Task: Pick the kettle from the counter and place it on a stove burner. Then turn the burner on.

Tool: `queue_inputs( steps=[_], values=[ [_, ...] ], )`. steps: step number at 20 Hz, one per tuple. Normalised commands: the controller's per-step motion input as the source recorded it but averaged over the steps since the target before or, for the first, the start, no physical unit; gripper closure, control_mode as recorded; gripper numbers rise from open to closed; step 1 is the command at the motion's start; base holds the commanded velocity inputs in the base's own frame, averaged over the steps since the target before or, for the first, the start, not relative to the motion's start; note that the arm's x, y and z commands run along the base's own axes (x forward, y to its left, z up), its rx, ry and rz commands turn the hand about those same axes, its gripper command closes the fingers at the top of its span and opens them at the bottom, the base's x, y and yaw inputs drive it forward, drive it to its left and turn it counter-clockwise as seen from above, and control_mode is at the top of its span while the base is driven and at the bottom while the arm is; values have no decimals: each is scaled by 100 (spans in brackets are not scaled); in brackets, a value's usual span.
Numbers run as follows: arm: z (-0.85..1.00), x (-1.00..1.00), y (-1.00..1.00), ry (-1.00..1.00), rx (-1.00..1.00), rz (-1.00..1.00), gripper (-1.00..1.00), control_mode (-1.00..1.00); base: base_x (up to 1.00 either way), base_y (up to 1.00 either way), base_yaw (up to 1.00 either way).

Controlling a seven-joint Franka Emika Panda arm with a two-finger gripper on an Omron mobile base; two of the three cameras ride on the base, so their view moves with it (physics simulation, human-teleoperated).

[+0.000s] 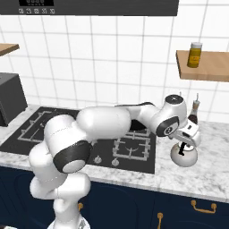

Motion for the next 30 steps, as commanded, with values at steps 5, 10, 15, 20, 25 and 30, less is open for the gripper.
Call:
queue_inputs(
  steps=[5,10,15,20,25,30],
  values=[
    [-3,0,-14,0,8,0,-100,-100,0,0,0],
    [-15,6,0,0,2,0,-100,-100,0,0,0],
    [-33,23,10,0,0,0,-100,-100,0,0,0],
    [-33,25,-2,-2,0,0,-100,-100,0,0,0],
    [-7,6,-2,-1,0,0,100,-100,0,0,0],
    [0,0,0,0,0,0,100,-100,0,0,0]
  ],
)
